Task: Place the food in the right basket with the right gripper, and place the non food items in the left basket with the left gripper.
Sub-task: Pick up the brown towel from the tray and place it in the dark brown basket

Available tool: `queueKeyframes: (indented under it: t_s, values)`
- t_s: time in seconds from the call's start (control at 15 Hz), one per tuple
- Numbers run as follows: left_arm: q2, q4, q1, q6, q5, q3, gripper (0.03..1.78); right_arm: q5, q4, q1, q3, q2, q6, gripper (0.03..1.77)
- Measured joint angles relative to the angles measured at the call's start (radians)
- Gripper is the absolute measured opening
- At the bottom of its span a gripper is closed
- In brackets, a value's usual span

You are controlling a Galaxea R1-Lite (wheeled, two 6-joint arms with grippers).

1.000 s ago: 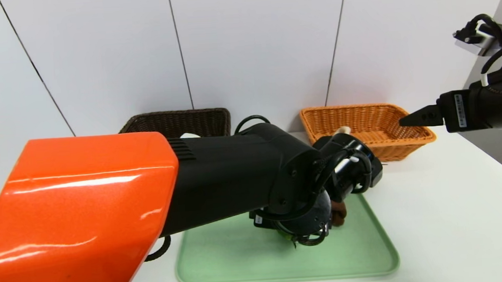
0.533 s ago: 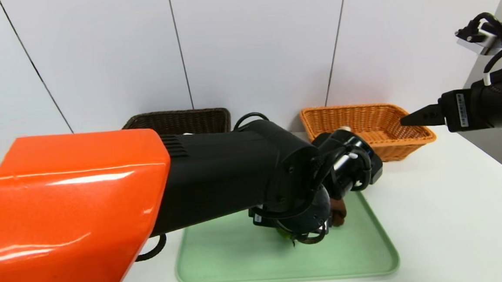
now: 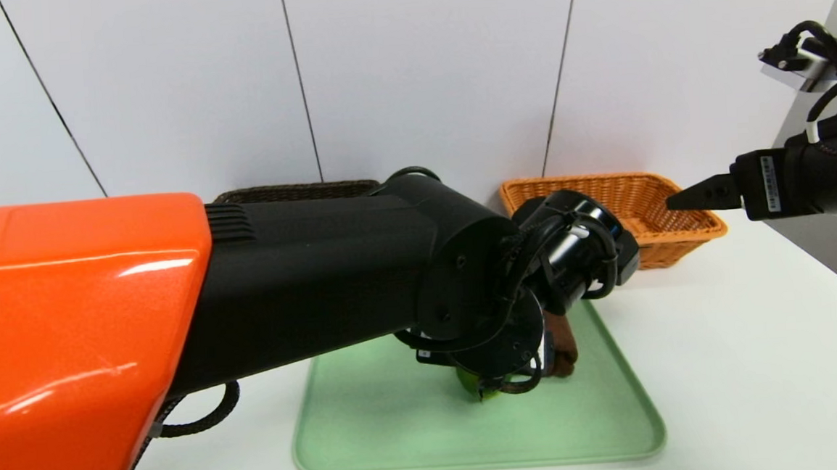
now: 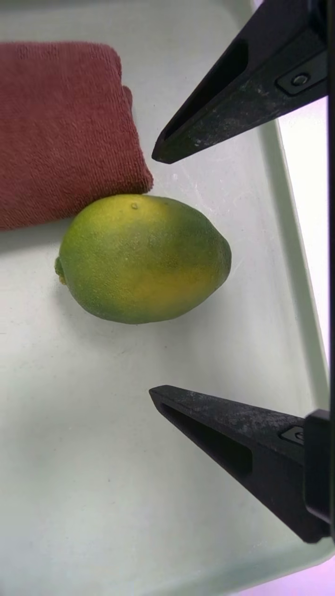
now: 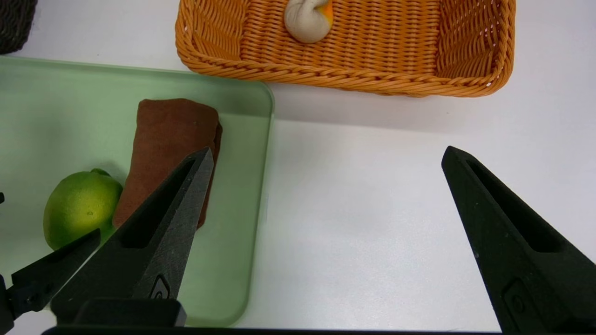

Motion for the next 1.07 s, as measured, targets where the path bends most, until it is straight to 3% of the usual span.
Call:
queueKeyframes:
  t_s: [0.67, 1.07]
  values:
    - [0.059, -0.388, 0.000, 0.294, -0.001, 0.000, 1.69, 0.005, 0.000, 0.011, 0.008, 0.000, 0.001, 1.70]
    - [0.160, -0.503, 0.004, 0.339, -0.002, 0.000, 1.69, 0.005, -0.014, 0.011, 0.040, 0.001, 0.001, 1.70]
